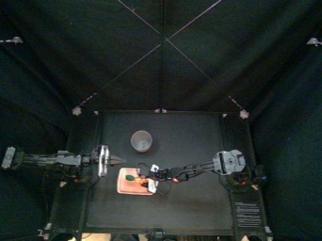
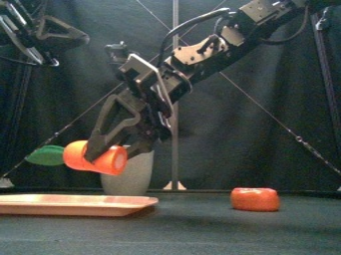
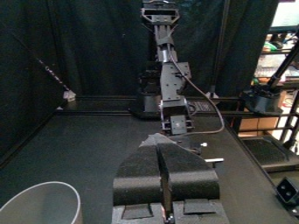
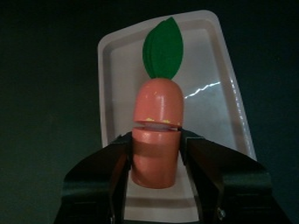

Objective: Pick the carrot then place it on the pink plate
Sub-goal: Drop carrot on the pink plate and return to neutral

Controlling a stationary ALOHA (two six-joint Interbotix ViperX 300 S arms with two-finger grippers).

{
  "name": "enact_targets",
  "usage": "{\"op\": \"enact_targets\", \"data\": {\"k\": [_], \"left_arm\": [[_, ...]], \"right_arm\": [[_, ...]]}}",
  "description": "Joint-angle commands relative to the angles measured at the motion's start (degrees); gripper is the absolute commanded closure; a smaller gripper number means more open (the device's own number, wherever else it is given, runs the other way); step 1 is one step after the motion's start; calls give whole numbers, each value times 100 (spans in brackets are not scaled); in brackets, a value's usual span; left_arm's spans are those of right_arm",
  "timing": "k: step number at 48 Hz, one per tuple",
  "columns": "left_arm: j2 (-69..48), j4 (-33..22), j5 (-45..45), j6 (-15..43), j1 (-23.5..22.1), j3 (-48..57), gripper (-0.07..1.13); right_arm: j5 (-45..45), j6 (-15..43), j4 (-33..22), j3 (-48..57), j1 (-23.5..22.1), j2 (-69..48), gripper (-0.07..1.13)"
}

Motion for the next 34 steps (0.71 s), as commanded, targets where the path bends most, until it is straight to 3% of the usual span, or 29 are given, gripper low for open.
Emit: {"op": "enact_targets", "data": {"k": [1,8,34], "left_arm": [[9,9,-26,9,-9,-79,107],[9,9,-26,9,-9,-79,107],[0,35,-26,9,-9,-79,107]], "right_arm": [[-26,0,-9,-167,-35,-132,22],[-35,-18,-88,-185,-35,-220,1],[-211,-18,-1151,791,-580,-2856,1]]}}
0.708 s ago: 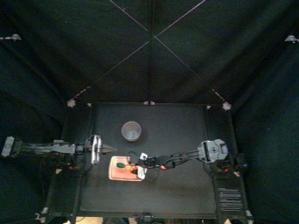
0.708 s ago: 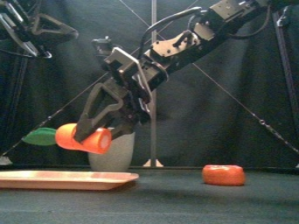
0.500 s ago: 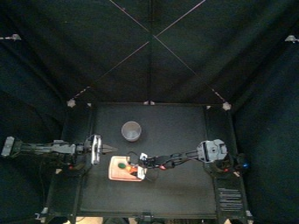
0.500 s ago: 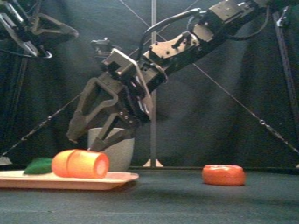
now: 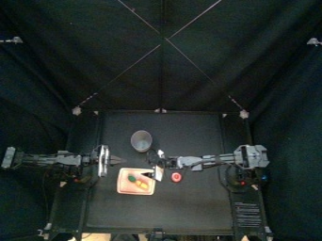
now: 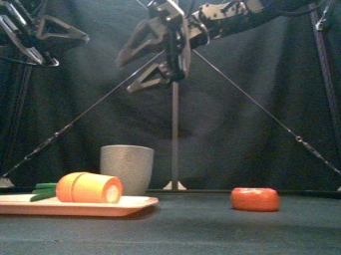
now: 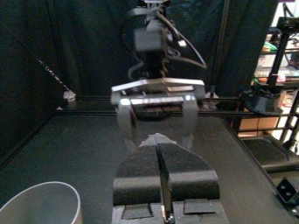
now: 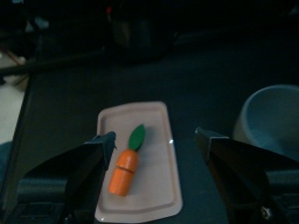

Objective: Pick the carrot then place it on the pink plate
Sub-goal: Drop carrot on the pink plate and return to neutral

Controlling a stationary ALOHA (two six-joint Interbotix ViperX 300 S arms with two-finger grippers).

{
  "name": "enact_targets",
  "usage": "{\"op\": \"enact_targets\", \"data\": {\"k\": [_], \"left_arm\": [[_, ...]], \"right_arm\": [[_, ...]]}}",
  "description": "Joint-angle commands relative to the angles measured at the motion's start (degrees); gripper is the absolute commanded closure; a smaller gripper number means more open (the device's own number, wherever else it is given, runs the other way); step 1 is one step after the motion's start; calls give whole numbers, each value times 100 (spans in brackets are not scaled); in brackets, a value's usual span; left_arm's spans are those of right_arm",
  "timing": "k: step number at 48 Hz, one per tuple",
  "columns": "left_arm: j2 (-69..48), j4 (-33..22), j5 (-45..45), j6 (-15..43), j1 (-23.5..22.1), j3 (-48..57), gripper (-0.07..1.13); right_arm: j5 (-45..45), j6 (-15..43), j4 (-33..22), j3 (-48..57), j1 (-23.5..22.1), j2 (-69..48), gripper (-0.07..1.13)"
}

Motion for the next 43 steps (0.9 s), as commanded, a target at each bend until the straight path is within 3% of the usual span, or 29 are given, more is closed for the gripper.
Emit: {"op": "enact_targets", "data": {"k": [1,10,27,43], "left_arm": [[9,44,-18,9,-9,-79,107],[-9,62,-18,9,-18,-79,107],[-62,62,-18,9,-18,-62,107],[-70,70,-18,9,-18,-53,107]], "right_arm": [[-220,-18,-193,290,-26,-861,1],[-853,-18,-501,1248,26,-1978,1],[-1705,-18,-545,3577,70,-4465,1],[-1793,-9,-562,4526,202,-6135,1]]}}
